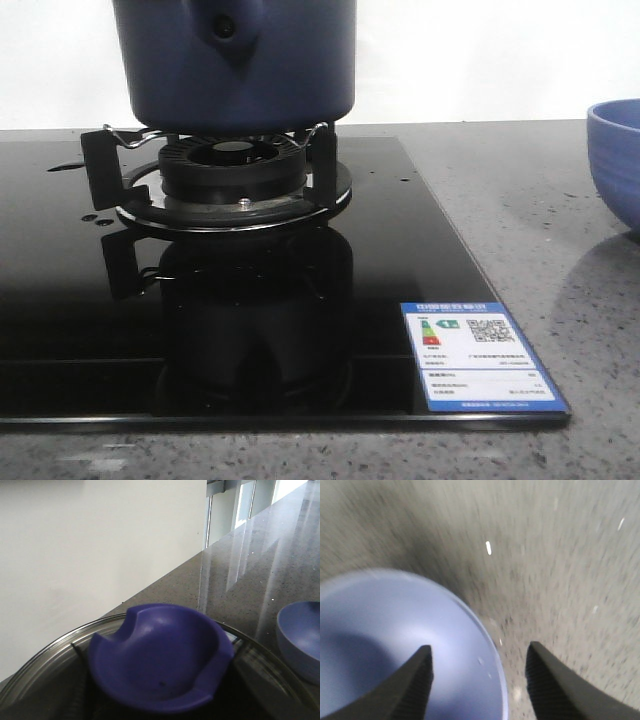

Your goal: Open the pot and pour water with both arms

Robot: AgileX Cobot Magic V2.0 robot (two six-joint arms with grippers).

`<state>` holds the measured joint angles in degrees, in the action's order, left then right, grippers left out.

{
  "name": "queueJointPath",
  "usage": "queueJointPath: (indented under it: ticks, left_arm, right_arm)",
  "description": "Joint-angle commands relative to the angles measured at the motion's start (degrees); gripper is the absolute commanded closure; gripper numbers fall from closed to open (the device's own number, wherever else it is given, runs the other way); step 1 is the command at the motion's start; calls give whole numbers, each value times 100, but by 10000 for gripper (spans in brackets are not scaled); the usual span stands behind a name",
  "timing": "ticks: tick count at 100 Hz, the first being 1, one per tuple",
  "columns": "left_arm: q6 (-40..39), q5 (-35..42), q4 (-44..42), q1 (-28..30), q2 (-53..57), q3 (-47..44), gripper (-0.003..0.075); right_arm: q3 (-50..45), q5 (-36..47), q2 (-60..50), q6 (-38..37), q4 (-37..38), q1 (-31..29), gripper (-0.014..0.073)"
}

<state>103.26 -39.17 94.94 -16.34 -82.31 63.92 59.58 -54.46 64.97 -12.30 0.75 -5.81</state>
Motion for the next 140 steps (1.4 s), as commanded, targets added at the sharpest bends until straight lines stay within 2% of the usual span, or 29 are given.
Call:
queueJointPath:
  ticks: [1,8,13,18,26,28,53,101,108,120,125,140]
  left_arm:
    - [40,-149,557,-32,100,183,542]
    - [130,-149,581,-32,12,183,542]
    - [207,-149,592,-32,-13,193,542]
    - [275,-149,659,-32,-38,193,542]
    - [359,-149,795,-32,-82,193,542]
    - [373,-149,817,-32,-89,193,542]
    - [464,-190,978,-32,-275,193,542]
    - [485,-357,995,-32,-393,193,534]
    - [485,-369,974,-32,-383,193,460]
    - [485,-358,1001,-32,-334,193,222]
    - [485,-358,1010,-32,-291,193,164]
    - [485,-333,1024,-32,37,193,155]
  right_arm:
    - [537,252,-416,66,7,-40,194]
    - [819,240,-683,66,-31,-40,203]
    - [985,231,-897,66,-75,-40,252]
    - [1105,231,-1090,66,-109,-40,359]
    - [1157,289,-1358,305,-225,-21,626]
    - [1157,321,-1437,353,-277,-21,661]
    - [1157,305,-1859,361,-416,-21,657]
    - [1157,20,-1869,376,-442,78,657]
    - [1157,-5,-1869,389,-442,78,657]
    - [1157,-5,-1869,519,-442,78,657]
    - [1157,6,-1869,529,-442,78,657]
    - [1157,175,-1869,545,-442,78,657]
